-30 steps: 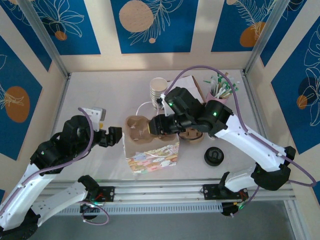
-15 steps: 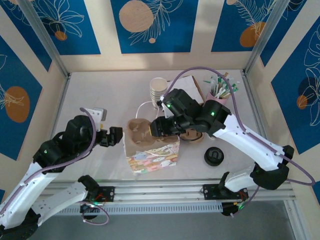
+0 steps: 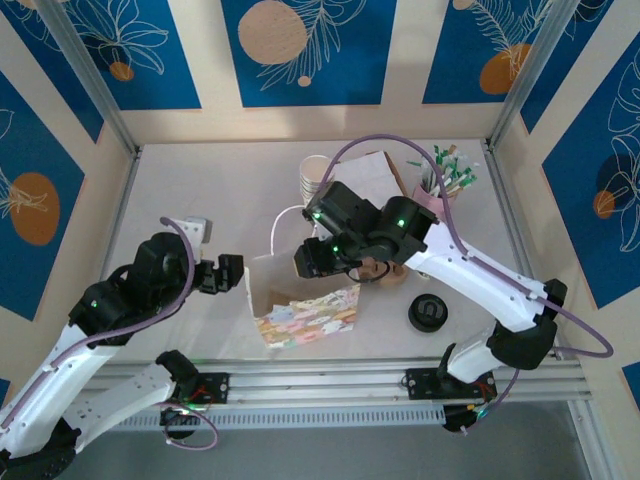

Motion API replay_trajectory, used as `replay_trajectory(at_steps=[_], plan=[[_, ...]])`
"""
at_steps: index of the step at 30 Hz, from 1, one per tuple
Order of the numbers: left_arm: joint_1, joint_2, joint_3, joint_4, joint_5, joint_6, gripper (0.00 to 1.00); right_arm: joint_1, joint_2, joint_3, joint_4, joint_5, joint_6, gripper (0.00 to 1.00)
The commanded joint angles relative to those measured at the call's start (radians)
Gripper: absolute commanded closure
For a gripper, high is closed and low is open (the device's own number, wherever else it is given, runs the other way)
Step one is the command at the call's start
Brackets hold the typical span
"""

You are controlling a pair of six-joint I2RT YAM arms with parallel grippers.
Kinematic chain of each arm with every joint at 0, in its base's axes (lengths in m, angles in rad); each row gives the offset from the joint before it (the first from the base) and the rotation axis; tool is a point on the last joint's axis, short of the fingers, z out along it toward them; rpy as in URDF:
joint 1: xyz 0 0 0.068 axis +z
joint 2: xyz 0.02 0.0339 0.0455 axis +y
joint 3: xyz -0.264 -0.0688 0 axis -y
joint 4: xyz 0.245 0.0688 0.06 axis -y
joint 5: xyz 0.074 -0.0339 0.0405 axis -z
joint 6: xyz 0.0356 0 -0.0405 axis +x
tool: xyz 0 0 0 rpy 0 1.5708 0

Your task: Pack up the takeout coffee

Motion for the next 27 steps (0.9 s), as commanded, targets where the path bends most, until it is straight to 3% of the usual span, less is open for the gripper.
replay_trajectory(at_steps=[1, 8, 17, 27], plan=[[-0.007, -0.007, -0.013, -0.001, -0.017, -0.02, 0.12, 0.012, 0.015, 0.041, -0.048, 0.028, -0.017, 0.63], [-0.006, -0.006, -0.01, -0.005, -0.012, -0.024, 0.13, 0.022, 0.013, 0.039, -0.034, 0.028, -0.035, 0.62], [-0.006, 0.013, 0.02, -0.029, 0.117, -0.015, 0.14, 0.028, 0.003, 0.034, -0.026, 0.022, -0.053, 0.62], [-0.006, 0.019, 0.083, -0.14, 0.129, -0.051, 0.13, 0.034, -0.008, 0.018, -0.014, 0.019, -0.077, 0.62]])
